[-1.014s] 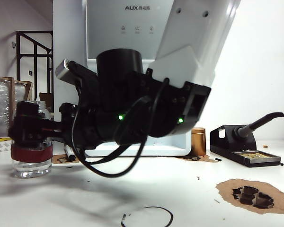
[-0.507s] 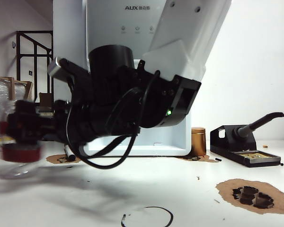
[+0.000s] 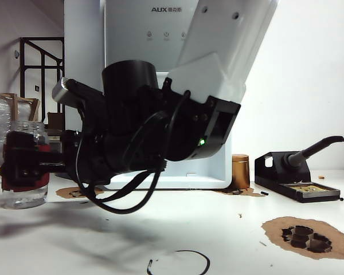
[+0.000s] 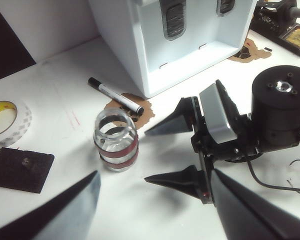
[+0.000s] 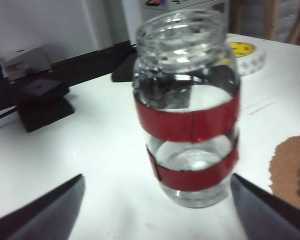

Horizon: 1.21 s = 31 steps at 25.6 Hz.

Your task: Pick up the water bottle with two loops of red belts, then reach the front water dispenser and gently press the gray-black baffle horizontally to get a little water.

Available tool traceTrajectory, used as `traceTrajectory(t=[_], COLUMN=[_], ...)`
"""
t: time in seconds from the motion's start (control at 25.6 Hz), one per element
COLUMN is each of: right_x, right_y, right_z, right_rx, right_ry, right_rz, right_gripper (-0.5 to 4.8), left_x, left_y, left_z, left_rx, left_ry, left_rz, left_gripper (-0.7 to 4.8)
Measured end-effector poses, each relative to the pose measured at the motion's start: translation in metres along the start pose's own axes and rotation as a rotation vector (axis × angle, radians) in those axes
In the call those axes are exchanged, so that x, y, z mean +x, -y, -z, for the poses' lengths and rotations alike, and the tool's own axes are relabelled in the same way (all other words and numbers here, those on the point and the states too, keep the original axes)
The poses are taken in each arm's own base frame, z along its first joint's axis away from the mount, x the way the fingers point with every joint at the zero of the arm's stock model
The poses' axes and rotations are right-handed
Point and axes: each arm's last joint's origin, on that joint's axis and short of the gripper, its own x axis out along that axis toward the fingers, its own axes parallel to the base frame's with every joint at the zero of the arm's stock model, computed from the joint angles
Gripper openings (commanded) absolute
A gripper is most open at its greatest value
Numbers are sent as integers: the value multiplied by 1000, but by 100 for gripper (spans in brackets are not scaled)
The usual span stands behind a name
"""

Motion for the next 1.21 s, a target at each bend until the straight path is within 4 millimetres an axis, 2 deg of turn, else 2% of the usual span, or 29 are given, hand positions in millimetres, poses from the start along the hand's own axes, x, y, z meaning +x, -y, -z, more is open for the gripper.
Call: traceTrajectory(t=[0.35,0.7,0.78,1.21], right_x=[1,17,24,34], right_y=[0,3,5,7], right_z=[-6,-12,-8,-15], right_rx=[-10,-1,4,0], right_ry=[43,76,50,71], right_rz=[5,1,4,10], right_gripper=[479,479,479,479], left_x=[0,-1,-1,-1], left_y=[0,1,1,1], left_z=[0,0,1,1], left_rx=[0,0,0,0], left_ry=[0,4,3,3], left_rz=[1,7,7,7], left_gripper=[360,359,359,338])
